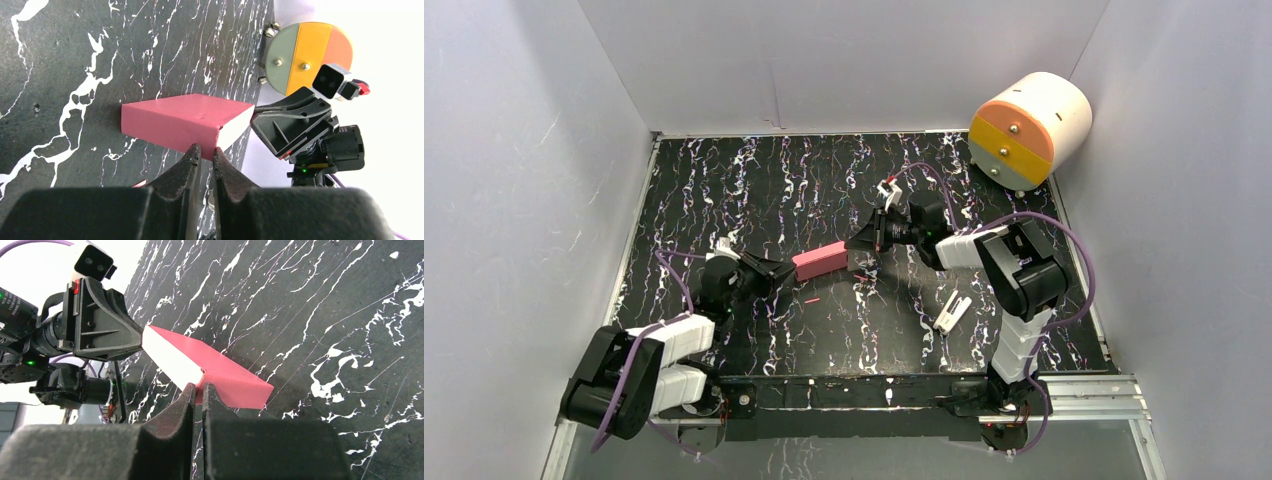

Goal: Fold the paper box

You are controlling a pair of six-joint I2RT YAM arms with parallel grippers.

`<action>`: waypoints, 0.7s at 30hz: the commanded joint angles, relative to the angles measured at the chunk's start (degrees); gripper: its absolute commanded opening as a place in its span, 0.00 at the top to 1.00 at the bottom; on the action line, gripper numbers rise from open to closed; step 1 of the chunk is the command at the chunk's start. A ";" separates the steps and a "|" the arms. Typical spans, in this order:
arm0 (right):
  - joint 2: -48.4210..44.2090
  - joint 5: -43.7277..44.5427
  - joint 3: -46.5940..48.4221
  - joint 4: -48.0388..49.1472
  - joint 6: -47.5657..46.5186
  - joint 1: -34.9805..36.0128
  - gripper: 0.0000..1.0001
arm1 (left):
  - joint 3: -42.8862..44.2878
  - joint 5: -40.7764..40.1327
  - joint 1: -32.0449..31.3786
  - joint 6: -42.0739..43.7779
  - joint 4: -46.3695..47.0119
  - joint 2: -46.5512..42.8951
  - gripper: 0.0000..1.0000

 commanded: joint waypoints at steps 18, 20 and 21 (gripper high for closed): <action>-4.04 4.72 13.72 -18.82 -5.10 1.57 0.71 | 17.81 -7.36 0.67 25.15 -32.54 -6.52 0.49; -4.89 4.84 14.96 -19.43 -5.24 1.57 0.63 | 20.58 -7.52 0.62 28.91 -34.21 -6.62 0.45; -5.35 4.88 15.59 -19.68 -5.42 1.52 0.59 | 21.92 -7.37 0.67 32.02 -35.18 -6.57 0.43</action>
